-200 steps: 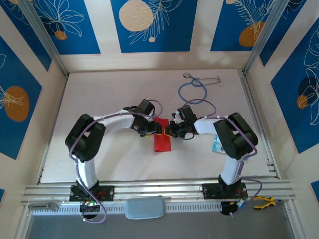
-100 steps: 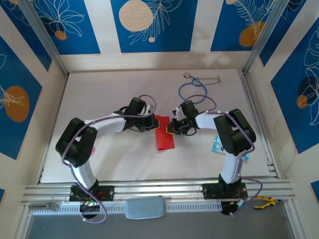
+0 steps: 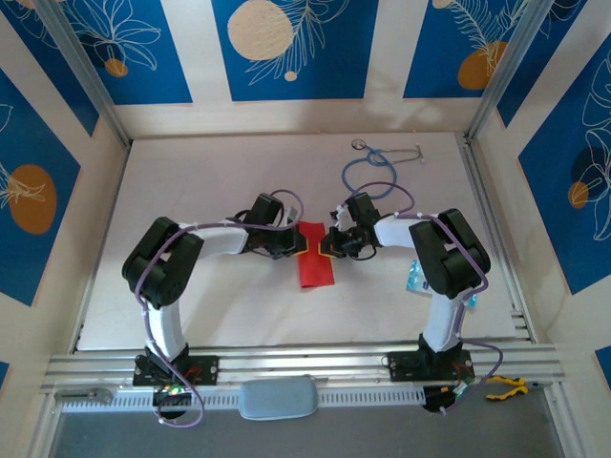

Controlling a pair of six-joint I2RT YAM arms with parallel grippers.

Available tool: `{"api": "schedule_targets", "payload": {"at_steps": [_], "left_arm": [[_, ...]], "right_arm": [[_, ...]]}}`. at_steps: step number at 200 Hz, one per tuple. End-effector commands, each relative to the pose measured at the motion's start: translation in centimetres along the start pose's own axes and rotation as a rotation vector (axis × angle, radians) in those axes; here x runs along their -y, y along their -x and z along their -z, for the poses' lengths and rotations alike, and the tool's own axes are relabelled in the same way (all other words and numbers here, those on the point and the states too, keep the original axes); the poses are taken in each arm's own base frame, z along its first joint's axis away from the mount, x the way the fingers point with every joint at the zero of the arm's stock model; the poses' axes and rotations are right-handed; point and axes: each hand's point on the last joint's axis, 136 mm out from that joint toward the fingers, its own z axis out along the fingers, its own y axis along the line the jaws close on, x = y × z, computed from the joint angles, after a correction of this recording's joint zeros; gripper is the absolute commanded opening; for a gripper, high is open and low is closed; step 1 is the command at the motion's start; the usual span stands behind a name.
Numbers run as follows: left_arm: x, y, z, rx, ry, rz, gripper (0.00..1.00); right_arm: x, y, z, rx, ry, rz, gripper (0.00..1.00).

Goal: Fold a paper plane with a square sheet of paper (pick it up from the middle)
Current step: First fold the square sheet of paper in half at the center of the table.

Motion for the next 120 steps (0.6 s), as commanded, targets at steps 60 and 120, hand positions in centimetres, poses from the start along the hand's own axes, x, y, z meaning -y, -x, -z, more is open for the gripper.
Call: {"api": "schedule_targets", "payload": {"at_steps": [60,120], "left_arm": [[-6.3,-2.4,-0.6,-0.029,0.156,-0.012,0.00],[-1.5,-1.3,1.6,-0.022,0.066,-0.031,0.00]], "right_arm": [[3.5,-2.9,-0.7,-0.065,-0.146,-0.076,0.00],[3.4,-2.9,-0.6,-0.050,-0.166,-0.070,0.00]]}}
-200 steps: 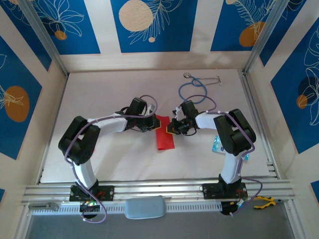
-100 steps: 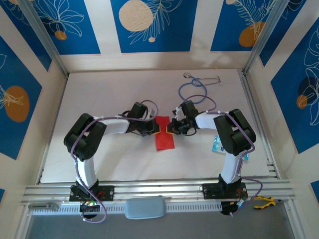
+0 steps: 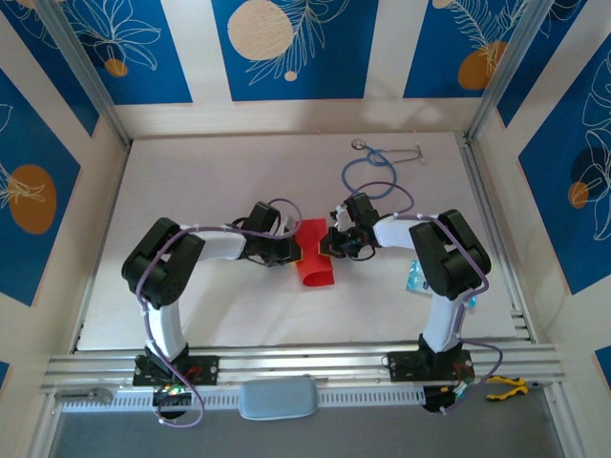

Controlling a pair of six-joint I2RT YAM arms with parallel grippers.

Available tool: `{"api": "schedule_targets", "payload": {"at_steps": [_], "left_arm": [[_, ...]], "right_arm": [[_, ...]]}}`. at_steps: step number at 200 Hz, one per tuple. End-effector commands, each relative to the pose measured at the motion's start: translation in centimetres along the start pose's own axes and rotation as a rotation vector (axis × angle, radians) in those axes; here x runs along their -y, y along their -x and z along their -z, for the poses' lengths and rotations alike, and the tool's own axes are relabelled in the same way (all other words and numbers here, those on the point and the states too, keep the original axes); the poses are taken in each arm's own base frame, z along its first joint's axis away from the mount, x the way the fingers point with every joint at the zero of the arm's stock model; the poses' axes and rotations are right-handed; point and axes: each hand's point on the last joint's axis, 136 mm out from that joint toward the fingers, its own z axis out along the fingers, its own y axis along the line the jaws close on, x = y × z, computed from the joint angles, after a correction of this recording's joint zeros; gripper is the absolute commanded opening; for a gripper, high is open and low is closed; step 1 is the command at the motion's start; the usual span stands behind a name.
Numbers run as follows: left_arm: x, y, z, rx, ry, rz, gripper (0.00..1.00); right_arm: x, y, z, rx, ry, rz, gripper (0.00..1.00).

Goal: Fold a paper plane with a square sheet of paper (pick it up from the middle)
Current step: First fold the square sheet of paper in half at the center of the table.

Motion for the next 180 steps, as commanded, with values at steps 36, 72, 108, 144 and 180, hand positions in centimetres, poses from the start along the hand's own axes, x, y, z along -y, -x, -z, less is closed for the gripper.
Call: {"api": "schedule_targets", "payload": {"at_steps": [36,72,108,144,180], "left_arm": [[4.1,0.1,1.3,-0.026,-0.100,0.073,0.00],[2.6,-1.1,-0.1,-0.055,-0.051,0.107,0.00],[-0.2,-2.7,-0.8,-0.076,0.018,0.131,0.00],[-3.1,-4.7,-1.3,-0.090,0.076,0.130,0.00],[-1.8,-4.1,-0.4,-0.071,0.051,0.105,0.00]], "right_arm": [[3.6,-2.8,-0.2,-0.053,-0.149,-0.072,0.00],[3.7,-2.9,-0.1,-0.049,-0.145,-0.072,0.00],[3.9,-3.2,-0.2,-0.056,-0.145,-0.077,0.00],[4.1,-3.3,-0.2,-0.053,-0.141,-0.084,0.00],[4.2,-3.4,0.0,-0.049,-0.144,-0.086,0.00]]}}
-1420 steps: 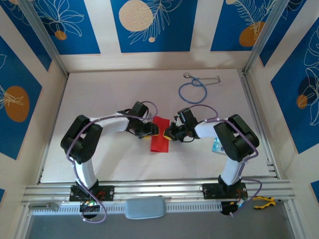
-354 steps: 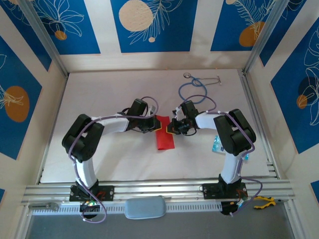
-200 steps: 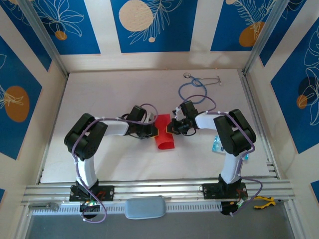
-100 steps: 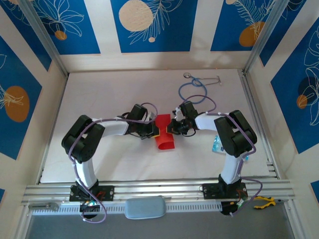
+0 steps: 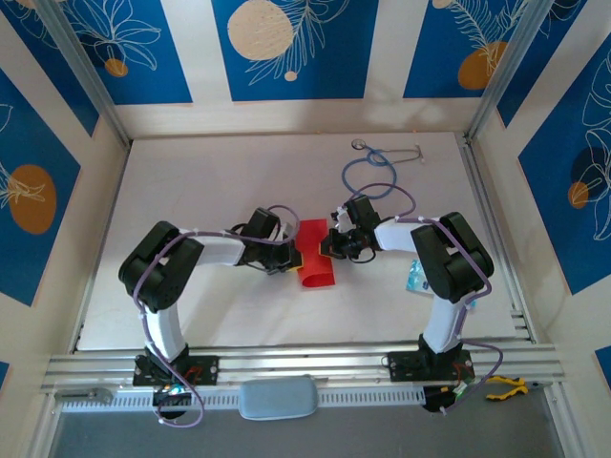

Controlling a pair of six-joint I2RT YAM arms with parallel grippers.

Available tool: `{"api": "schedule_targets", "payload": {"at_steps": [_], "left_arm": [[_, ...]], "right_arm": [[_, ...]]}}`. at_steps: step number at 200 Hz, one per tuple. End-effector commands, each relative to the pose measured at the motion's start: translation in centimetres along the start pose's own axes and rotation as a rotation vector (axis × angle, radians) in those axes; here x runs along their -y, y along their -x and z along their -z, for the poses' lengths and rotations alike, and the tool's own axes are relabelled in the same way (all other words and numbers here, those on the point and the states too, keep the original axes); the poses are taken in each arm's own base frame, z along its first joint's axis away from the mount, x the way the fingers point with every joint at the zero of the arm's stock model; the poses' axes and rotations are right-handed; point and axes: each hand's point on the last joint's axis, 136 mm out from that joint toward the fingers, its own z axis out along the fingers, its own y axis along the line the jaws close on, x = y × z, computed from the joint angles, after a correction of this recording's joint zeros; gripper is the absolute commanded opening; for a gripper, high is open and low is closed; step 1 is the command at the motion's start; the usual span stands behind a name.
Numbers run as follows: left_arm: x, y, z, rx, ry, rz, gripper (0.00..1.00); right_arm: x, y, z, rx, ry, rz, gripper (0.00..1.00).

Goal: Fold a paper plane with a square sheet of paper (pick it up from the middle)
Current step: First fold the square sheet of paper in half at the center of the table.

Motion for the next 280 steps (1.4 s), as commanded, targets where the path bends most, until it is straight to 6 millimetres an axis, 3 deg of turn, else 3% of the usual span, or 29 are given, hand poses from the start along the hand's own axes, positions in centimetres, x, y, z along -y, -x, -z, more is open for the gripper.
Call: {"api": "schedule_targets", "payload": {"at_steps": [1,33,57,96,160,174,193,245,262,280], "left_arm": [[-2.2,-1.5,0.0,-0.029,0.083,0.010,0.00],[1.6,0.1,1.6,0.005,0.014,-0.019,0.00],[3.8,0.7,1.4,-0.003,-0.070,-0.024,0.00],[2.3,-0.5,-0.3,-0.052,-0.068,0.016,0.00],[-3.8,-4.3,-0.9,-0.110,0.085,0.062,0.00],[-4.2,-4.6,-0.6,-0.107,0.104,0.057,0.00],[-2.8,-4.0,0.0,-0.083,0.070,0.039,0.00],[3.2,-1.9,1.4,-0.027,-0.100,-0.001,0.00],[4.0,-2.0,1.0,-0.037,-0.128,0.000,0.00],[3.2,-2.5,0.2,-0.054,-0.102,0.016,0.00]], "right_arm": [[3.9,-3.3,-0.3,-0.082,-0.134,-0.088,0.00],[3.8,-3.1,0.0,-0.072,-0.133,-0.090,0.00],[4.0,-3.2,-0.1,-0.075,-0.134,-0.094,0.00],[4.2,-3.2,-0.1,-0.076,-0.135,-0.100,0.00],[4.5,-3.5,-0.1,-0.081,-0.146,-0.105,0.00],[4.6,-3.5,-0.2,-0.082,-0.147,-0.108,0.00],[4.6,-3.6,-0.2,-0.084,-0.148,-0.108,0.00],[4.3,-3.3,-0.1,-0.077,-0.148,-0.104,0.00],[4.4,-3.4,-0.1,-0.080,-0.150,-0.105,0.00],[4.3,-3.4,-0.2,-0.080,-0.149,-0.103,0.00]]}}
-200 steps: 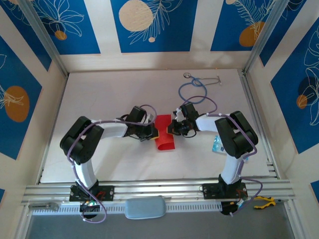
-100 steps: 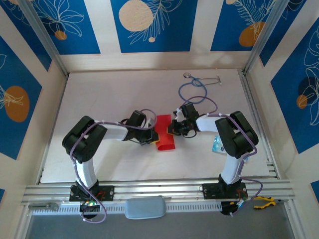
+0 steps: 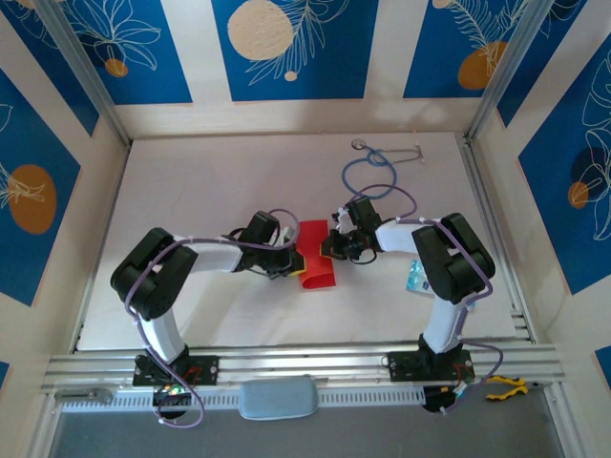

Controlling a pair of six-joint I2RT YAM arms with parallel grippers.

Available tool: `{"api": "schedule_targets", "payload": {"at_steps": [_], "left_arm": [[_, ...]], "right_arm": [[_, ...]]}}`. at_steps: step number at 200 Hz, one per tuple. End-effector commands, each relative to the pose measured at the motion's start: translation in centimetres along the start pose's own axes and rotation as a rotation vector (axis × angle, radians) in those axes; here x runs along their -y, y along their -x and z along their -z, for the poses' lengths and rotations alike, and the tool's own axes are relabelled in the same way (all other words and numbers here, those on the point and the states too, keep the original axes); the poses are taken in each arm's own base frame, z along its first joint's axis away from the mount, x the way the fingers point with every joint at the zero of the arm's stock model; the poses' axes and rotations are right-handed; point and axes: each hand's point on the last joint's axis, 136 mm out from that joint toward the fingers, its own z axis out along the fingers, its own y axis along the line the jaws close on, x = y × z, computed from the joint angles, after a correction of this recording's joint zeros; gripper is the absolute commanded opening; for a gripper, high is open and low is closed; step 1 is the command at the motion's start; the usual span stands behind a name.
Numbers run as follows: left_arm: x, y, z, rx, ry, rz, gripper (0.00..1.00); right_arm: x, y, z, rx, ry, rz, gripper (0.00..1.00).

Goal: Fold a paper plane with a square sheet of paper (pick it up from the middle)
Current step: First fold the square sheet of paper in half at the center of the table.

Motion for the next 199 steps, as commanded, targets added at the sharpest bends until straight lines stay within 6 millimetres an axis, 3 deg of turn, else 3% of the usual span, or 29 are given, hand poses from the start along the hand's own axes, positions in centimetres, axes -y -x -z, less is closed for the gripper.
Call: {"api": "schedule_targets", "payload": {"at_steps": [1,42,71,108,147,168,199], "left_arm": [[1.0,-0.5,-0.7,-0.027,-0.030,0.009,0.00],[-3.3,-2.6,-1.5,-0.056,0.067,0.061,0.00],[-5.0,-4.1,-1.2,-0.075,0.091,0.069,0.00],[-4.1,-4.7,-0.1,-0.075,0.080,0.026,0.00],[-0.3,-3.0,1.2,-0.027,0.014,-0.031,0.02],[1.1,-1.8,1.0,0.005,-0.022,-0.035,0.02],[0.8,-1.1,-0.3,-0.007,-0.023,-0.012,0.02]], "right_arm": [[4.2,-3.2,-0.3,-0.081,-0.153,-0.097,0.00],[4.3,-3.5,-0.4,-0.087,-0.156,-0.099,0.00],[4.5,-3.7,-0.5,-0.090,-0.157,-0.104,0.00],[4.6,-3.7,-0.4,-0.089,-0.165,-0.103,0.00],[4.6,-3.7,-0.4,-0.089,-0.164,-0.104,0.00],[4.6,-3.7,-0.4,-0.090,-0.164,-0.106,0.00],[4.4,-3.8,-0.5,-0.095,-0.162,-0.104,0.00]]}}
